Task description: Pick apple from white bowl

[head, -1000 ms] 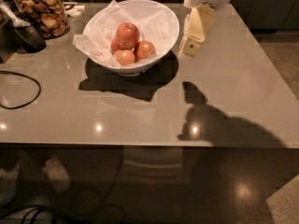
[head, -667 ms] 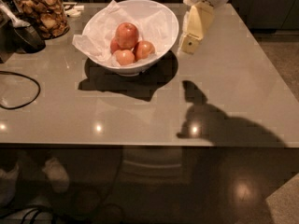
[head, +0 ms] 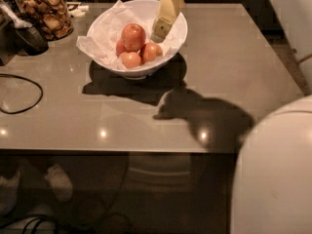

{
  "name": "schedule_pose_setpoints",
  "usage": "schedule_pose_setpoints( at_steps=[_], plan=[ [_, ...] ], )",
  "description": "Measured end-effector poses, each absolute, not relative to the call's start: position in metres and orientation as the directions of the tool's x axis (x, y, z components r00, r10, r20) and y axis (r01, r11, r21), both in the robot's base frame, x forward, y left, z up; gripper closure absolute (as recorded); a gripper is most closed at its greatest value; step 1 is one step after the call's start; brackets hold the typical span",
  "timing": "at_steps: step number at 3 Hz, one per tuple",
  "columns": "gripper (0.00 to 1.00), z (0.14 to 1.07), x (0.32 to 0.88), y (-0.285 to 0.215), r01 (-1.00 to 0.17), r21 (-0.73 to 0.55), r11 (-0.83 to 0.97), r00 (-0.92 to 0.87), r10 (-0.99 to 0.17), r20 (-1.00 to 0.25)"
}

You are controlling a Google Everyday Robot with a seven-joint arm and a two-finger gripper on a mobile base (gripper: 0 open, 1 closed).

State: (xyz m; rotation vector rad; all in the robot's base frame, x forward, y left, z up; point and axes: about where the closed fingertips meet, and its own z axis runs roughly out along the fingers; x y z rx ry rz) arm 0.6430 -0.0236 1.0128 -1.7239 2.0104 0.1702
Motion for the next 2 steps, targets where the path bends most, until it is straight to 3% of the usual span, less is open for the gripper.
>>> schedule_pose_setpoints(
  at_steps=[2],
  plan=[
    [0.00, 1.014, 0.664, -0.003, -0.947, -0.227, 0.225, -0.096, -0.878, -0.468]
  ],
)
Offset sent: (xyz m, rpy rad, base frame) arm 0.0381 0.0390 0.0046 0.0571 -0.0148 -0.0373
